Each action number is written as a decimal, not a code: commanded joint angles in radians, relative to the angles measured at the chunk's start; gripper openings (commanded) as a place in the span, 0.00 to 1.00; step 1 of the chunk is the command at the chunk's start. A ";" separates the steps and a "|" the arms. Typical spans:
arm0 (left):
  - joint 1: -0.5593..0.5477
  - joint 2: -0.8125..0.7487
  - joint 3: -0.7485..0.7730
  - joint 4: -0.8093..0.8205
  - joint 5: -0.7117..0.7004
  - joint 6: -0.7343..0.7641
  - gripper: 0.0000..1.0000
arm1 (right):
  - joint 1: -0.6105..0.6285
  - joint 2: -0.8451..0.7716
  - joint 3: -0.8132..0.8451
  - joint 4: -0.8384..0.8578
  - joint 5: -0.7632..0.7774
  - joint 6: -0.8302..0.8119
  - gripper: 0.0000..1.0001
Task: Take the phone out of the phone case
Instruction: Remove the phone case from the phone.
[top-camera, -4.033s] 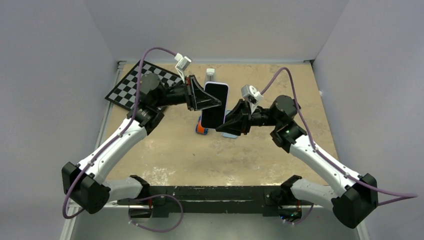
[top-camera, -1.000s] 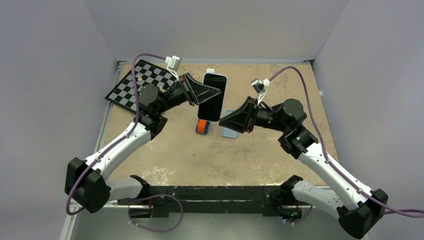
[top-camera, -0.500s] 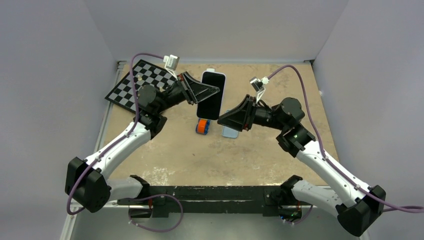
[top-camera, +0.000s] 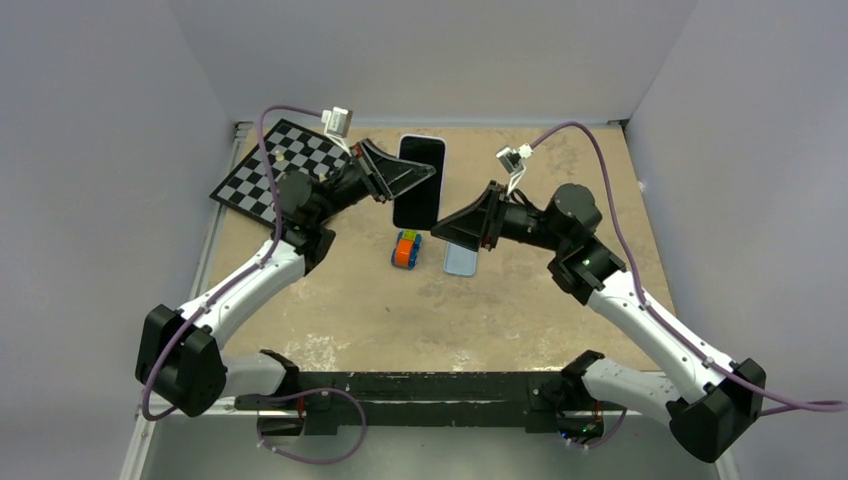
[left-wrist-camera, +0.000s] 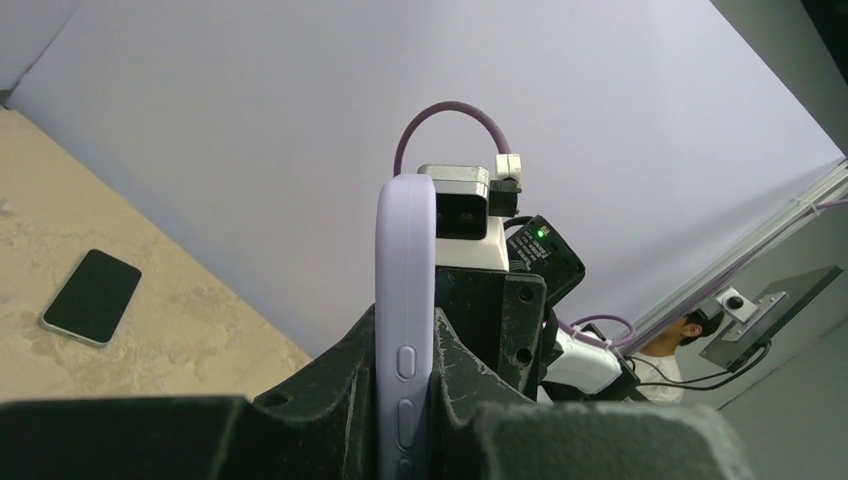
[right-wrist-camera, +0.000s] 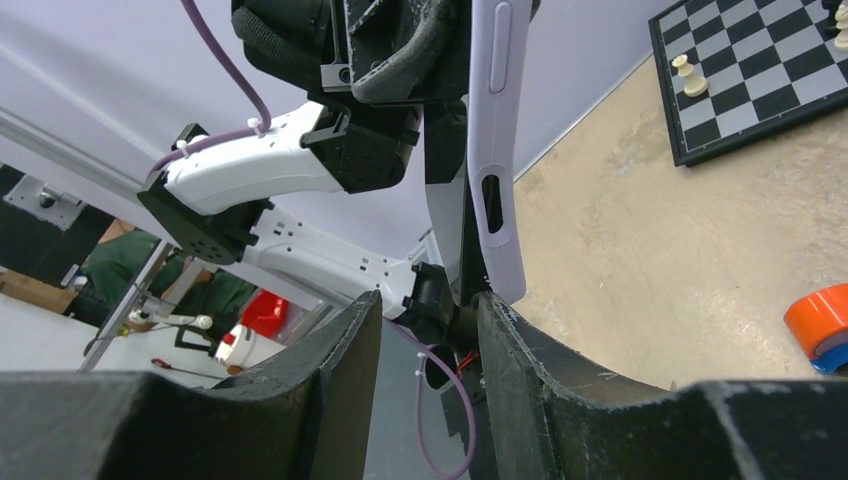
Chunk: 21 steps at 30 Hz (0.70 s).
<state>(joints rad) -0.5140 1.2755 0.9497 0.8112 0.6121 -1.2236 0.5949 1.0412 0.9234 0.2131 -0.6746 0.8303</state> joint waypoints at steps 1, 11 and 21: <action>-0.056 -0.014 0.010 0.175 0.035 -0.140 0.00 | -0.001 0.072 0.041 -0.007 0.127 -0.035 0.46; -0.129 0.031 0.002 0.224 0.040 -0.171 0.00 | -0.019 0.126 0.097 0.036 0.071 -0.022 0.51; -0.176 0.065 0.015 0.226 0.095 -0.154 0.00 | -0.098 0.126 0.051 0.256 -0.055 0.135 0.50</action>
<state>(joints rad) -0.5701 1.3422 0.9344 0.8955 0.5068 -1.2732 0.5484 1.1263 0.9810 0.2771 -0.7673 0.8845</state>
